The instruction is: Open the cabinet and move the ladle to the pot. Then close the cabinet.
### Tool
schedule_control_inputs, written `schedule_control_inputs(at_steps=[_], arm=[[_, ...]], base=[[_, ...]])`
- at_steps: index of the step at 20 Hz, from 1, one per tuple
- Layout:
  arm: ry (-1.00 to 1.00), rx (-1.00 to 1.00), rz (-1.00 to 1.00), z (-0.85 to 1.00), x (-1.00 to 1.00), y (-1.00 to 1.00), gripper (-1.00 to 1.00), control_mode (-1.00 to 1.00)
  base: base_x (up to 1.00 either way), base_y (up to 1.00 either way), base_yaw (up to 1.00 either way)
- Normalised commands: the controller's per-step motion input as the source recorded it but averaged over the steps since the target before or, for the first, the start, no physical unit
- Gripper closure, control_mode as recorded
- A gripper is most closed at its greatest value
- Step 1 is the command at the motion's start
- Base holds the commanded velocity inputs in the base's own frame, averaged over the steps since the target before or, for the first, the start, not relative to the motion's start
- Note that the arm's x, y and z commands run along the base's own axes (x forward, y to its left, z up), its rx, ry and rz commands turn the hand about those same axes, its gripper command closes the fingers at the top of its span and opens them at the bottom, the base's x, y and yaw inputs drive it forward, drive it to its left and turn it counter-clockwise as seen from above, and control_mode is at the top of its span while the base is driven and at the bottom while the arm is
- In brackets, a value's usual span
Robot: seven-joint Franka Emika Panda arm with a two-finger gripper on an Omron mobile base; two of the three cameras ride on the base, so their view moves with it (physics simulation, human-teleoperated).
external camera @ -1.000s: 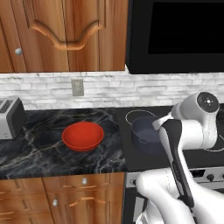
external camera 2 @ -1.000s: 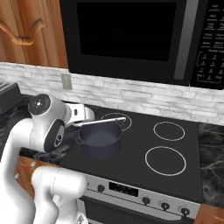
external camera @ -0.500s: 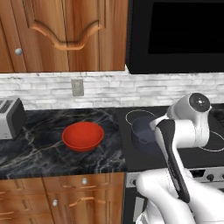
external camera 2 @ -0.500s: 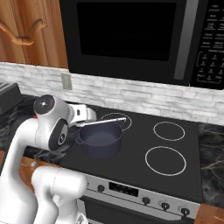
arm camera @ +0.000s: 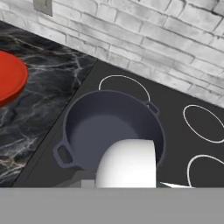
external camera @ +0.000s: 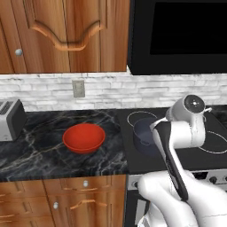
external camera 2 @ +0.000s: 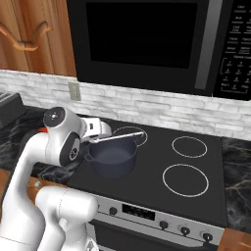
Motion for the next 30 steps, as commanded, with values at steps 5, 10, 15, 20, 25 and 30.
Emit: schedule_control_inputs(at_steps=[5, 10, 15, 20, 25, 30], arm=[[0.04, 0.00, -0.01, -0.14, 0.18, -0.08, 1.00, -1.00], [0.07, 0.00, 0.00, -0.16, 0.25, 0.00, 1.00, -1.00], [0.09, 0.00, 0.00, -0.12, 0.29, 0.00, 1.00, -1.00], [0.04, 0.00, 0.00, -0.25, 0.29, 0.00, 1.00, -1.00], [0.01, 0.00, 0.00, -0.35, 0.27, 0.00, 1.00, -1.00], [0.00, 0.00, -0.01, -0.35, 0.28, -0.01, 1.00, -1.00]], base=[[0.00, 0.00, 0.00], [0.00, 0.00, 0.00], [0.00, 0.00, 0.00], [0.00, 0.00, 0.00], [0.00, 0.00, 0.00], [0.00, 0.00, 0.00]])
